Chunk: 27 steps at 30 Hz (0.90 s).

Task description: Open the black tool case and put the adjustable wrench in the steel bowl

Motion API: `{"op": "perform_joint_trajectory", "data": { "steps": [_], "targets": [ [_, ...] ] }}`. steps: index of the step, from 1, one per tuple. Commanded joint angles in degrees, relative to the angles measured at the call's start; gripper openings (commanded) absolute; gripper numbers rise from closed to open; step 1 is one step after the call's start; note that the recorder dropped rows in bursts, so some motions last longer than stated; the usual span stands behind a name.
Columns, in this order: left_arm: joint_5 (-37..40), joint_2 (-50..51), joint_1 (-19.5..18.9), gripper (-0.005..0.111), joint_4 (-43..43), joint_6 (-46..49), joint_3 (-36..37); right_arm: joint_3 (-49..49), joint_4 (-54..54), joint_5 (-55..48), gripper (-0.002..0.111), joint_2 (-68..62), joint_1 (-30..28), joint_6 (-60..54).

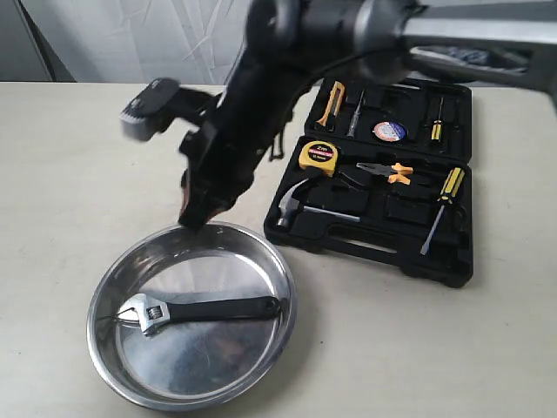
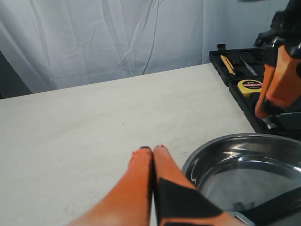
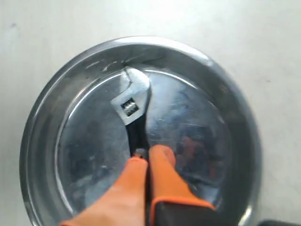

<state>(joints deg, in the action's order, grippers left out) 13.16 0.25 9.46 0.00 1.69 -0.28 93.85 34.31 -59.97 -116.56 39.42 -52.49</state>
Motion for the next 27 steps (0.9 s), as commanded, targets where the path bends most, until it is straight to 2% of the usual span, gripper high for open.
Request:
{"op": "perform_joint_trajectory", "data": {
  "steps": [1, 8, 11, 15, 19, 27],
  "targets": [
    [-0.2, -0.2, 0.4, 0.000, 0.0, 0.0, 0.3, -10.5, 5.5, 9.3, -0.001, 8.2, -9.3, 0.8],
    [-0.3, -0.2, 0.4, 0.000, 0.0, 0.0, 0.3, -37.1, 6.3, 44.1, -0.001, 28.0, -17.5, 12.8],
    [-0.3, -0.2, 0.4, 0.000, 0.0, 0.0, 0.3, -48.1, 6.7, 54.5, -0.001, 36.8, -17.7, 17.9],
    [-0.3, -0.2, 0.4, 0.000, 0.0, 0.0, 0.3, -59.7, 11.4, 64.0, -0.001, 46.2, -17.7, 18.9],
    [-0.3, -0.2, 0.4, 0.000, 0.0, 0.0, 0.3, -68.7, 14.8, 69.3, -0.001, 53.6, -17.7, 18.9],
    [-0.3, -0.2, 0.4, 0.000, 0.0, 0.0, 0.3, -74.7, 15.2, 64.7, -0.001, 58.9, -17.7, 18.9]
  ]
}}
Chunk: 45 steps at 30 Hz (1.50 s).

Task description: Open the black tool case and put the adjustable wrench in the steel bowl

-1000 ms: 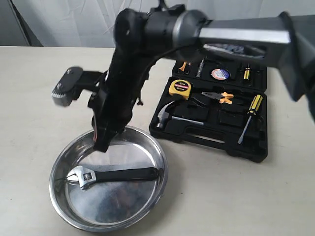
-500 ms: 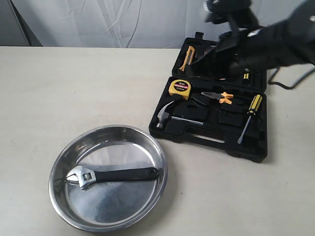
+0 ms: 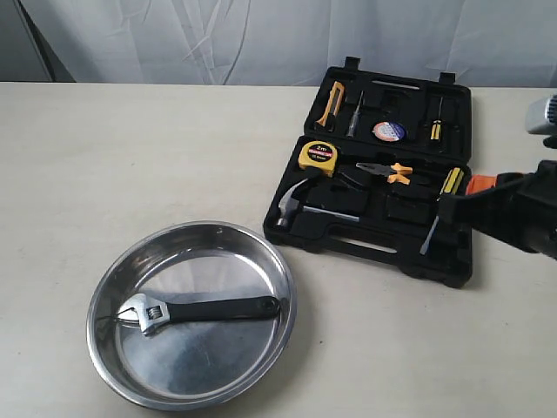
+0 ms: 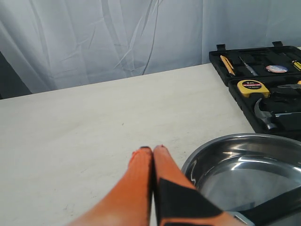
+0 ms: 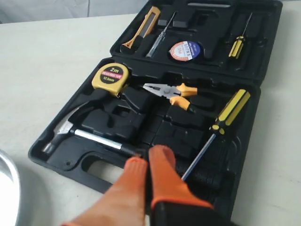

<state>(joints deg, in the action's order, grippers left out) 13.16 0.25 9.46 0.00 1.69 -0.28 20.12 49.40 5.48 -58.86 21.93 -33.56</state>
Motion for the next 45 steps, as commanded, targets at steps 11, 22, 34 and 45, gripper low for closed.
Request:
{"op": "perform_joint_trajectory", "data": {
  "steps": [11, 22, 34, 45],
  "targets": [
    [-0.3, -0.2, 0.4, 0.000, 0.0, 0.0, 0.3, -1.0, -8.4, -15.6, -0.001, 34.7, -19.6, -5.3],
    [-0.3, -0.2, 0.4, 0.000, 0.0, 0.0, 0.3, -15.1, -29.7, -16.9, -0.001, 49.5, -28.5, 14.7],
    [-0.3, -0.2, 0.4, 0.000, 0.0, 0.0, 0.3, -20.1, -43.3, -23.7, -0.001, 56.3, -29.9, 29.7],
    [-0.3, -0.2, 0.4, 0.000, 0.0, 0.0, 0.3, -20.1, -44.3, -23.8, -0.001, 56.3, -29.9, 29.7]
  ]
}}
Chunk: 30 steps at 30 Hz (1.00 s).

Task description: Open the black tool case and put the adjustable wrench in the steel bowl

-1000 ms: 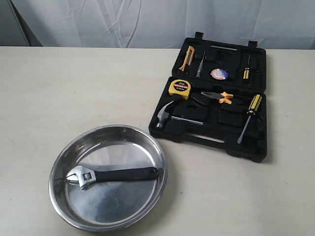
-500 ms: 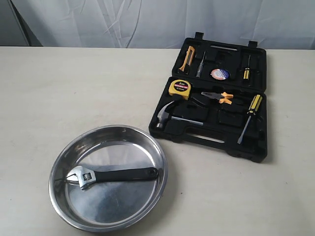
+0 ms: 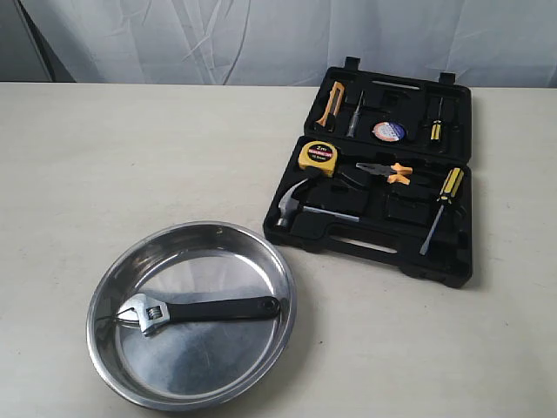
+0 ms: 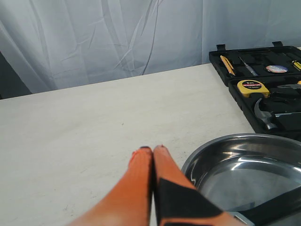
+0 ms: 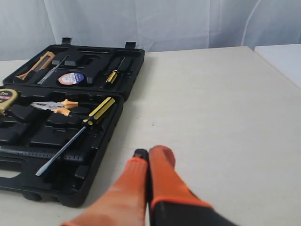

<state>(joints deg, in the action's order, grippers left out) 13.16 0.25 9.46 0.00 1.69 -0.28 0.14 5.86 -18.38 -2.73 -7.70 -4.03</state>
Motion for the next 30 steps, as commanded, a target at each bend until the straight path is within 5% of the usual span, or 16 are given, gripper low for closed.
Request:
{"op": "perform_joint_trajectory", "data": {
  "steps": [1, 30],
  "targets": [
    [-0.3, -0.2, 0.4, 0.000, 0.0, 0.0, 0.3, -0.1, -0.6, 0.1, -0.001, 0.2, -0.2, 0.2],
    [-0.3, -0.2, 0.4, 0.000, 0.0, 0.0, 0.3, -0.1, 0.2, -0.1, -0.001, 0.2, -0.2, 0.2]
  ]
}}
